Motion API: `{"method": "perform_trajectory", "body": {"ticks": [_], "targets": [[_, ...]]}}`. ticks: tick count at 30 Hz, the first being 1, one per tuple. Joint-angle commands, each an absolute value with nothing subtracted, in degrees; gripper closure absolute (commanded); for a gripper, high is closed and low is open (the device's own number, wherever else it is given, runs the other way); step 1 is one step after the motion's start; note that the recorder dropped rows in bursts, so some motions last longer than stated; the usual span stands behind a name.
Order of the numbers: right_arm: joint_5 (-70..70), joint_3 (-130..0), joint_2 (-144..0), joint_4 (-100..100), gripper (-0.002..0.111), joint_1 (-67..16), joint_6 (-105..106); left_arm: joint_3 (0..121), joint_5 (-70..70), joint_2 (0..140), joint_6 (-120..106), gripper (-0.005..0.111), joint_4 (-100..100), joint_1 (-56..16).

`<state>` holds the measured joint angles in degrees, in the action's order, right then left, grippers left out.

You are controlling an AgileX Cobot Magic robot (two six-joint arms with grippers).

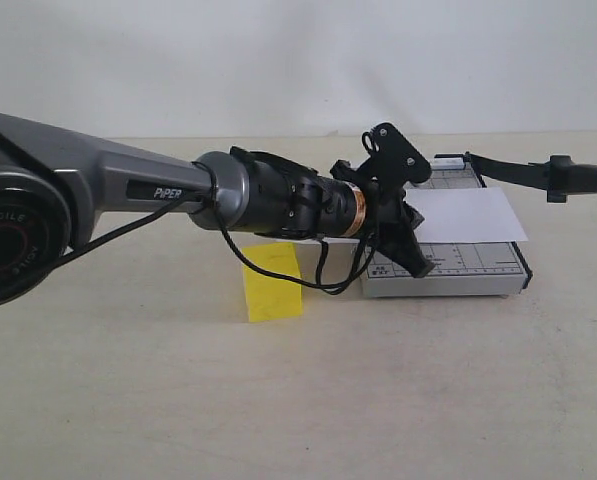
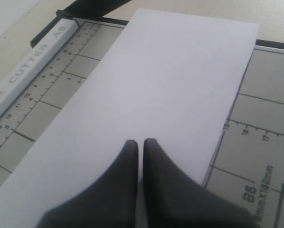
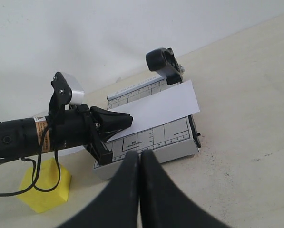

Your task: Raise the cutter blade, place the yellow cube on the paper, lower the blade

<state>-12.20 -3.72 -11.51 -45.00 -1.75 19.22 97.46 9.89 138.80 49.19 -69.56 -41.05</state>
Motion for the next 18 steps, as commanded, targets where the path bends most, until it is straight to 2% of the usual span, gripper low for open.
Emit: {"method": "perform_trajectory", "body": {"ticks": [1,11,18], "targets": [[-12.2,-3.5,-11.3,-44.7,0.108,-1.8,19.4,97.3,9.5,139.3,49.1,0.102,-67.8,-41.3],[-12.2,-3.5,-11.3,-44.7,0.108,-1.8,19.4,104.7,7.3,144.2,49.1,0.102,-66.9,-44.9],[-12.2,-3.5,-11.3,-44.7,0.108,-1.8,19.4,104.8,4.4,144.3,49.1,0.102,-66.6,-45.1]]}}
